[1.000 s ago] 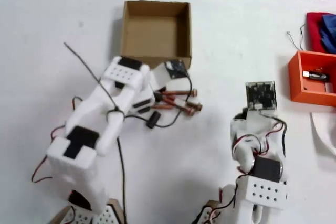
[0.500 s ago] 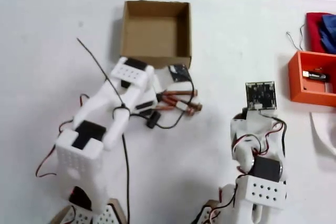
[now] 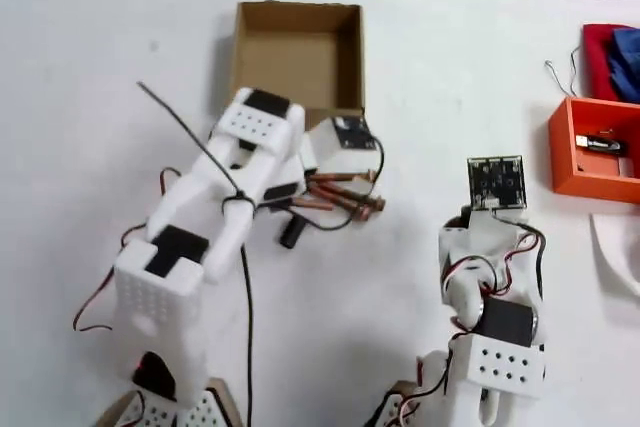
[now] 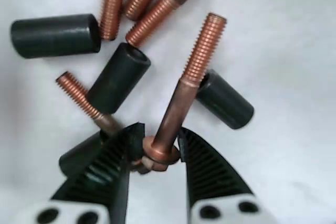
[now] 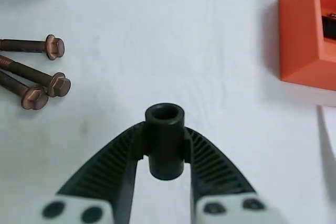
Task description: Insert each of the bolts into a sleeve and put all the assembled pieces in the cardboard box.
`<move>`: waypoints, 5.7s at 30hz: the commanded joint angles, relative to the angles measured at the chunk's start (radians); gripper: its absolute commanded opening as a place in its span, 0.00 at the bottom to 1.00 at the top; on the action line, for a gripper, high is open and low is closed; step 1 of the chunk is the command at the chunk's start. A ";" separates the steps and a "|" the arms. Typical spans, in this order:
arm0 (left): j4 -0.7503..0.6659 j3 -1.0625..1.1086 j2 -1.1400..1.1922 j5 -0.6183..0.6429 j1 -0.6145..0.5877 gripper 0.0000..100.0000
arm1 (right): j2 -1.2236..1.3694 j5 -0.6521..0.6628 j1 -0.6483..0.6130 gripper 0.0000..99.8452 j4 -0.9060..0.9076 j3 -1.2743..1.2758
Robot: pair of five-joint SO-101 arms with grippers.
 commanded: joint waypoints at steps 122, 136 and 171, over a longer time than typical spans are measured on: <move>-1.063 1.070 -0.621 1.741 -0.517 0.26 | -0.021 0.000 -0.056 0.02 -0.254 0.221; -1.062 0.966 -0.442 1.746 -0.522 0.26 | -0.021 0.000 -0.054 0.02 -0.254 0.221; -0.818 0.967 -0.709 1.404 -0.480 0.02 | -0.021 0.000 -0.054 0.02 -0.232 0.210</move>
